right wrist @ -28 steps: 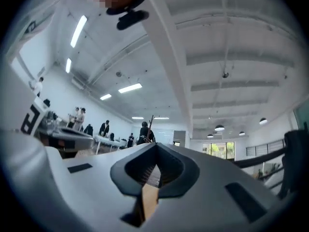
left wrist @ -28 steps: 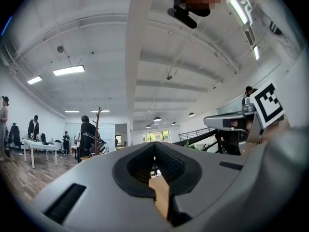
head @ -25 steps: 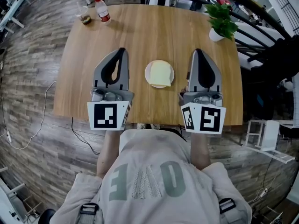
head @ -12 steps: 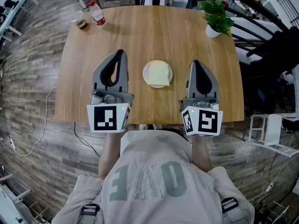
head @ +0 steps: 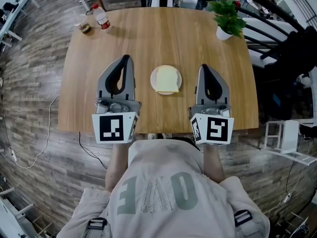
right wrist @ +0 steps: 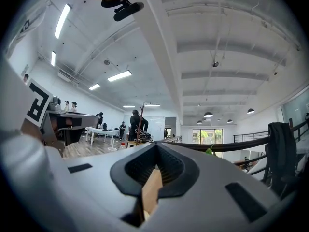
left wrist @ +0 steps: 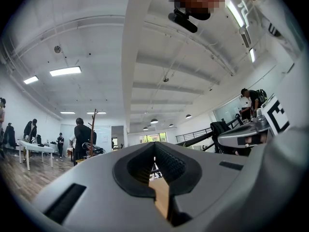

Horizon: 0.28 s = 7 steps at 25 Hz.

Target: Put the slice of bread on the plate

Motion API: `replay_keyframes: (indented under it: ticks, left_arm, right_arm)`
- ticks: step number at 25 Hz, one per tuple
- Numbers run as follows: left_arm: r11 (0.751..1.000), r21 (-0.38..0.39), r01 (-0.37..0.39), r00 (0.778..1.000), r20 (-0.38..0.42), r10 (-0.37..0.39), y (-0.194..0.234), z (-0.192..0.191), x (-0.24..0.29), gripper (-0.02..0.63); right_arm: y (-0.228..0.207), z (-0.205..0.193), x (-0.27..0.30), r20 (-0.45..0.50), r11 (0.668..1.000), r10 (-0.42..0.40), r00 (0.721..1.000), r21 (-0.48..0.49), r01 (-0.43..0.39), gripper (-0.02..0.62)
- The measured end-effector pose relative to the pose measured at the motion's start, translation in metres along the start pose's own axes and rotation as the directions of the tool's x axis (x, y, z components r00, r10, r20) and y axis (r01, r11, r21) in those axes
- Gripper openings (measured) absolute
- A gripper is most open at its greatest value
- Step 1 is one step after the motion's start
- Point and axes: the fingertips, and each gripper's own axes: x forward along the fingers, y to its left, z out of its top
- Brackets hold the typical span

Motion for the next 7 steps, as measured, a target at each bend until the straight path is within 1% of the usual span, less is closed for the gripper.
replay_keyframes:
  ticks: [7]
  left_arm:
    - [1.000,-0.003,-0.005,1.000,0.002,0.005,0.0007,-0.0004,-0.0004,0.008]
  right_arm:
    - [-0.0006,-0.0011,0.0011,-0.006,1.000,0.003,1.000,-0.008,-0.003,0.015]
